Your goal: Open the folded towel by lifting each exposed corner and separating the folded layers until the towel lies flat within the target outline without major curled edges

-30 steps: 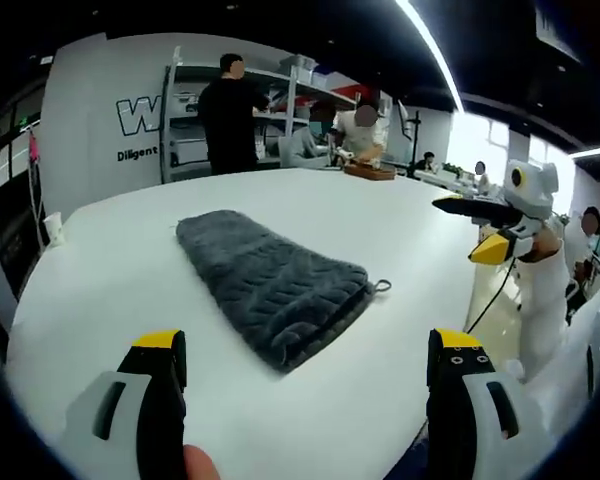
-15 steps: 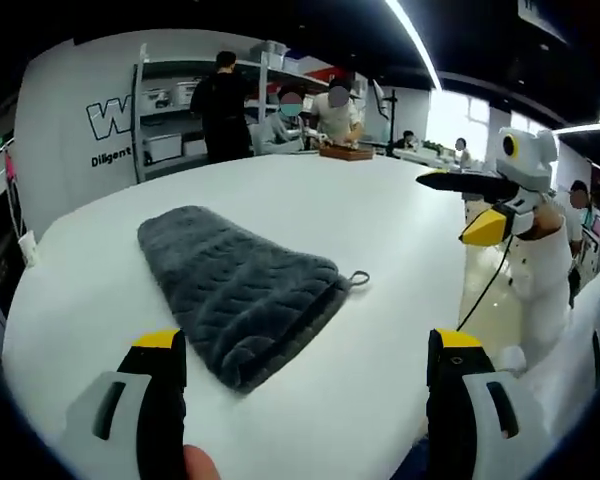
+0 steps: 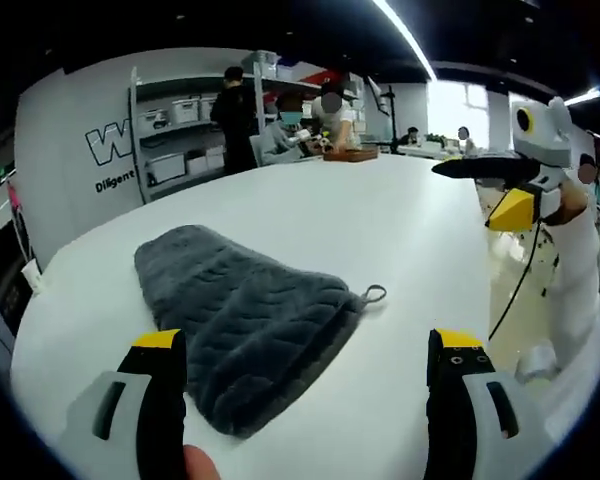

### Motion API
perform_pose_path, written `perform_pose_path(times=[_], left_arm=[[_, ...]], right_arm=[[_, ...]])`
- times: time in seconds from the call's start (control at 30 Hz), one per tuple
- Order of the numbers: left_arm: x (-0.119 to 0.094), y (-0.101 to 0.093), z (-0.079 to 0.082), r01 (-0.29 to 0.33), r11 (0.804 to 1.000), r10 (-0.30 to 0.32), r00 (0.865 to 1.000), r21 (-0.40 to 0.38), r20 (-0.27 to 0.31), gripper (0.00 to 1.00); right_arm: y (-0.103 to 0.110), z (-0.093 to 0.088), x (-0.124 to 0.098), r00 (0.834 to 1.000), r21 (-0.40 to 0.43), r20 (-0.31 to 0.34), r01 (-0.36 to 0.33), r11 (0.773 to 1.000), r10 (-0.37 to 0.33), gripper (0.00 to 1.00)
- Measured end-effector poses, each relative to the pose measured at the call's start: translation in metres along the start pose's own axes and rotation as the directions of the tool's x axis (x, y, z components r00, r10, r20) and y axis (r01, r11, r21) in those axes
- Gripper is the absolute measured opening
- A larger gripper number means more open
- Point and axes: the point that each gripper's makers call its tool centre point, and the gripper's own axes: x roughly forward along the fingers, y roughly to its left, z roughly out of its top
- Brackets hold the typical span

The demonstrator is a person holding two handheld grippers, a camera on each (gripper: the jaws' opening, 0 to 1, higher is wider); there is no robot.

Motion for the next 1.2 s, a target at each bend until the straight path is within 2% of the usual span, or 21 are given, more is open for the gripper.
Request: perform_pose_path(times=[0.17, 0.3, 0.67, 0.93, 1.07, 1.2], left_arm=[[0.006, 0.0, 0.004, -0.003, 1.0, 0.004, 0.999, -0.028, 0.04, 0.99], [0.011, 0.006, 0.007, -0.037, 0.999, 0.039, 0.997, -0.032, 0.071, 0.99], [0.022, 0.02, 0.017, -0.168, 0.984, 0.161, 0.98, 0.053, 0.117, 0.95], [0.029, 0.024, 0.018, -0.282, 0.946, 0.266, 0.957, 0.157, 0.117, 0.92], [0.032, 0.023, 0.017, -0.317, 0.933, 0.297, 0.946, 0.17, 0.132, 0.9], [0.033, 0.026, 0.015, -0.373, 0.899, 0.352, 0.927, 0.232, 0.127, 0.88]], right_arm=[[-0.003, -0.001, -0.001, 1.0, 0.005, -0.002, 0.006, 1.0, -0.006, 0.99], [-0.005, -0.005, -0.001, 1.0, 0.007, -0.014, 0.015, 1.0, -0.015, 0.99], [-0.007, -0.008, -0.001, 0.999, 0.013, -0.026, 0.021, 1.0, -0.02, 0.99], [-0.005, -0.009, 0.001, 0.999, 0.013, -0.03, 0.013, 1.0, -0.013, 0.99], [-0.006, -0.01, 0.0, 0.999, 0.011, -0.036, 0.017, 1.0, -0.017, 0.99], [-0.007, -0.01, 0.0, 0.999, 0.013, -0.036, 0.02, 1.0, -0.019, 0.99]])
